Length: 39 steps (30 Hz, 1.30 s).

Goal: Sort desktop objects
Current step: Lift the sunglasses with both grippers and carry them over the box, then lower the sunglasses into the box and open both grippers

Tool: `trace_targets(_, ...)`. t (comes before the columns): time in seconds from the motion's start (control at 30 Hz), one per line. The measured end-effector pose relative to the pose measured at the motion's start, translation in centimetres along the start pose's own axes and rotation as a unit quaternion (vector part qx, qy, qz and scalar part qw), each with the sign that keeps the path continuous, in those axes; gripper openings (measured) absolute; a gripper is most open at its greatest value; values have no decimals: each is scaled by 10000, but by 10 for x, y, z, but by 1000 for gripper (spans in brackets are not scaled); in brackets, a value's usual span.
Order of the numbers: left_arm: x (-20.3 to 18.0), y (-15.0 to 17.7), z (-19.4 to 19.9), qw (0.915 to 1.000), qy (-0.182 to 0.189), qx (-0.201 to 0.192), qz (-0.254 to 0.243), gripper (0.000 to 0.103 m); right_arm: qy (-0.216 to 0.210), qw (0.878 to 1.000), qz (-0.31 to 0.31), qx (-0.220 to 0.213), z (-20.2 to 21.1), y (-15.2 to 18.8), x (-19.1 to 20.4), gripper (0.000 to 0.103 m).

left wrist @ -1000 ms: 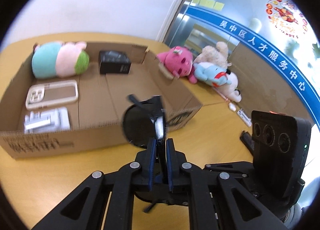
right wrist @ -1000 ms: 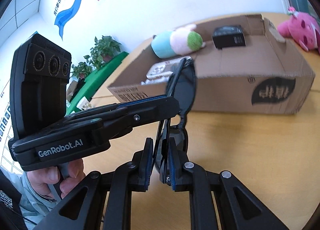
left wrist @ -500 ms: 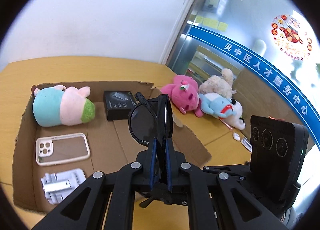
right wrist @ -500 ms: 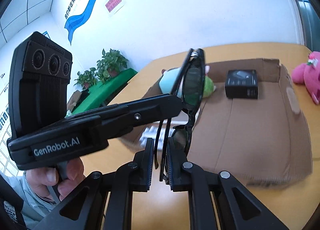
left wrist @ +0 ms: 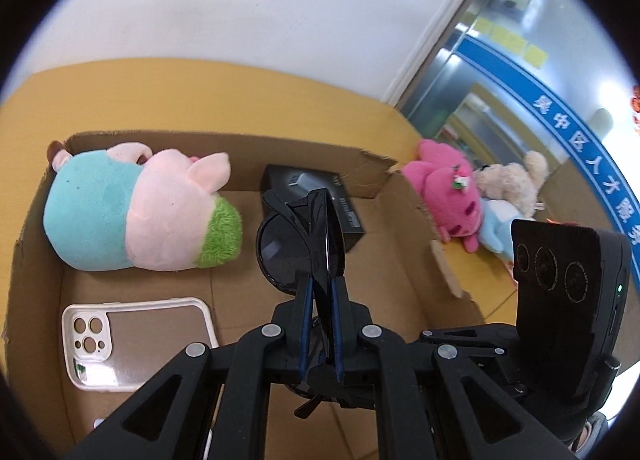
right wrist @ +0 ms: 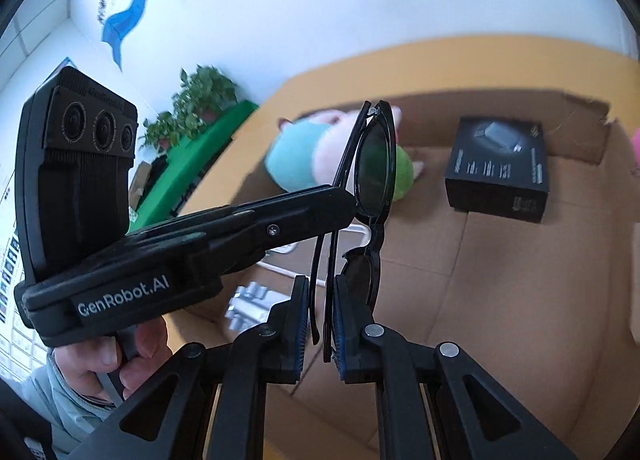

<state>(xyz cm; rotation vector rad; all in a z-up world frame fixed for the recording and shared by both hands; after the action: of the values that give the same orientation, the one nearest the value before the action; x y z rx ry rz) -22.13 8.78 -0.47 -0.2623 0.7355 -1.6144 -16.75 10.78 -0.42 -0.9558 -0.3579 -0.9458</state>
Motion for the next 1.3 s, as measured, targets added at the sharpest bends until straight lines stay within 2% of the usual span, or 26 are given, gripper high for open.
trace_targets(0.13,8,-2,-32,9992,-178,361,83,8,-19,9989,-256,397,-23,-9,-30,10)
trace_targets(0.27,17,5,-57,9962,-323,791,194,8,-240,9951,-671,685,-42,-11,-57,10)
trace_targets(0.37,18,14,-71,9934,-463,1036,141,8,-368,9893,-1068,923,-54,-5,-72,10)
trace_targets(0.5,23,24,-84,9902,-414,1306,281,8,-555,9799,-1517,1166,-66,3,-87,11)
trace_targets(0.67,24,28,-84,9899,-437,1324,258,9,-513,9758,-1720,1247,-69,8,-93,15)
trace_targets(0.73,23,26,-85,9904,-437,1291,236,10,-463,9758,-1738,1247,-68,10,-93,23)
trace_targets(0.83,20,27,-83,9902,-380,1323,252,15,-395,9763,-1738,1226,-67,9,-91,30)
trace_targets(0.93,14,23,-67,9928,-308,1131,233,18,-157,9800,-1599,1176,-56,6,-82,59)
trace_targets(1.0,7,20,-49,9960,-352,814,85,18,39,9844,-1428,1025,-43,5,-73,71)
trace_targets(1.07,6,18,-24,9981,-416,457,-21,25,124,9883,-1258,852,-29,6,-61,77)
trace_targets(1.13,10,17,0,9988,-488,89,-45,43,121,9909,-1157,674,-14,8,-51,83)
trace_targets(1.2,15,18,24,9979,-594,-247,-74,49,181,9934,-1054,419,2,10,-40,83)
trace_targets(1.3,20,20,53,9939,-853,-685,-142,50,382,9956,-858,22,24,16,-23,83)
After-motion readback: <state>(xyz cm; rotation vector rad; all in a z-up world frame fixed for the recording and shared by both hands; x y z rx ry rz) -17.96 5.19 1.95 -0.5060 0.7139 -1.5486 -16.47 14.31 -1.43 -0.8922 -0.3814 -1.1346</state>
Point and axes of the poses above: each gripper's, at about its wrist camera, not at the fingertips, and z roughly against the way its jaws point, x to its left, y to its underside, the point moved 7 cm from there along -z, roughly the way its jaws point, and after that the axes turned 12 degrees about -y, right-handed, at the moved point
